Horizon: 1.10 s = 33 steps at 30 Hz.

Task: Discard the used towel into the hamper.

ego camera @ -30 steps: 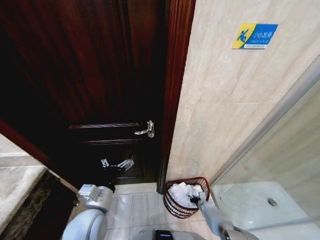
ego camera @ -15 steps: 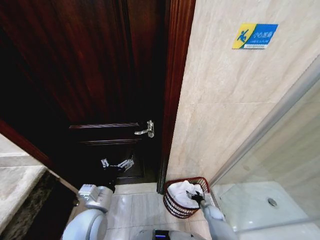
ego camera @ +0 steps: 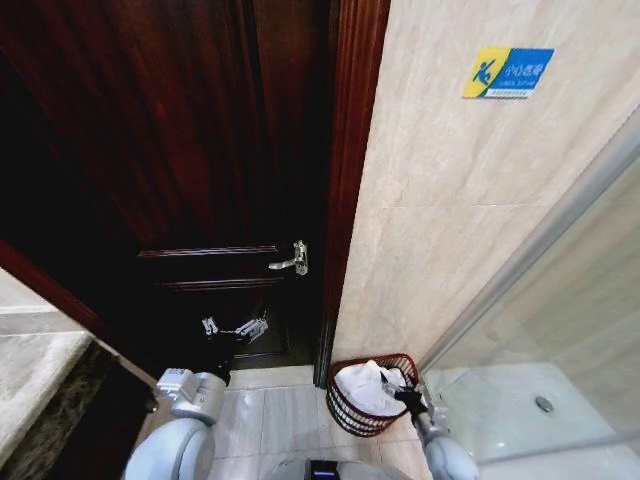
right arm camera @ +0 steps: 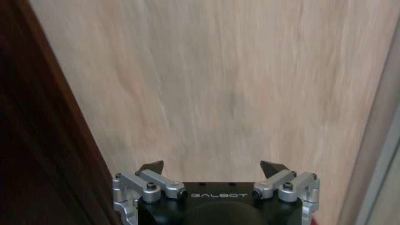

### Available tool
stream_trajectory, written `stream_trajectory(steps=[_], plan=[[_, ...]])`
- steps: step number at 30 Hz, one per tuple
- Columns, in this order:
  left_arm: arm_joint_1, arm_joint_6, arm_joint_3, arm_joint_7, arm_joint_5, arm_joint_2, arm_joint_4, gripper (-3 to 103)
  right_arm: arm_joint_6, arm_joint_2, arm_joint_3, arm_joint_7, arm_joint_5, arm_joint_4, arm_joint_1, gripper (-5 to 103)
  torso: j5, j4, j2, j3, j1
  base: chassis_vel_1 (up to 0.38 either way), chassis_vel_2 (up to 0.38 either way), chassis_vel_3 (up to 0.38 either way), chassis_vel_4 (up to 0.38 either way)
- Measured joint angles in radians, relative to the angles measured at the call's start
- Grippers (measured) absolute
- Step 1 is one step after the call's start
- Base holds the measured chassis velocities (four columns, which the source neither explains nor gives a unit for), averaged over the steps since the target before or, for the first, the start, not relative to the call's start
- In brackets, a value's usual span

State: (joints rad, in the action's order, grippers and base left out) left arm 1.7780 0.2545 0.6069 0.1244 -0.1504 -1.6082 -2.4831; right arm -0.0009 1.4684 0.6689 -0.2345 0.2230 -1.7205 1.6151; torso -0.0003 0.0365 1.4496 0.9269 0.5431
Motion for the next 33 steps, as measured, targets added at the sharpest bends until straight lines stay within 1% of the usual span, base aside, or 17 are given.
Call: stream_trajectory(steps=[3,6,7,10,12,13,17,24,33], plan=[[0.000,0.000,0.000,0.000,0.000,0.000,0.000,100,0.010,0.013,0.002,0.009,0.000,-0.082,0.039,100,0.0005,-0.0001,0.000,0.000,0.000,0.000,0.000,0.000,0.000],[0.000,0.000,0.000,0.000,0.000,0.000,0.000,100,0.018,0.036,-0.006,0.027,-0.002,-0.244,0.099,100,0.0003,-0.0001,0.000,0.000,0.000,0.000,0.000,0.000,0.000],[0.000,0.000,0.000,0.000,0.000,0.000,0.000,100,0.018,0.036,-0.006,0.027,-0.002,-0.244,0.099,100,0.0003,-0.0001,0.000,0.000,0.000,0.000,0.000,0.000,0.000],[0.000,0.000,0.000,0.000,0.000,0.000,0.000,100,0.014,0.053,-0.017,0.029,-0.027,-0.368,0.118,100,0.0003,-0.0001,0.000,0.000,0.000,0.000,0.000,0.000,0.000],[0.000,0.000,0.000,0.000,0.000,0.000,0.000,100,0.011,0.054,-0.019,0.029,-0.030,-0.380,0.117,100,0.0003,0.0000,0.000,0.000,0.000,0.000,0.000,0.000,0.000],[0.000,0.000,0.000,0.000,0.000,0.000,0.000,100,0.000,0.056,-0.024,0.032,-0.039,-0.423,0.112,100,0.0002,-0.0001,0.000,0.000,0.000,0.000,0.000,0.000,0.000],[0.000,0.000,0.000,0.000,0.000,0.000,0.000,100,-0.022,0.052,-0.030,0.042,-0.052,-0.497,0.091,100,0.0003,0.0000,0.000,0.000,0.000,0.000,0.000,0.000,0.000],[0.000,0.000,0.000,0.000,0.000,0.000,0.000,100,-0.076,0.035,-0.036,0.056,-0.041,-0.614,0.069,100,0.0003,0.0000,0.000,0.000,0.000,0.000,0.000,0.000,0.000],[0.000,0.000,0.000,0.000,0.000,0.000,0.000,100,-0.082,0.047,-0.044,0.048,-0.032,-0.675,0.067,100,0.0003,-0.0001,0.000,0.000,0.000,0.000,0.000,0.000,0.000]])
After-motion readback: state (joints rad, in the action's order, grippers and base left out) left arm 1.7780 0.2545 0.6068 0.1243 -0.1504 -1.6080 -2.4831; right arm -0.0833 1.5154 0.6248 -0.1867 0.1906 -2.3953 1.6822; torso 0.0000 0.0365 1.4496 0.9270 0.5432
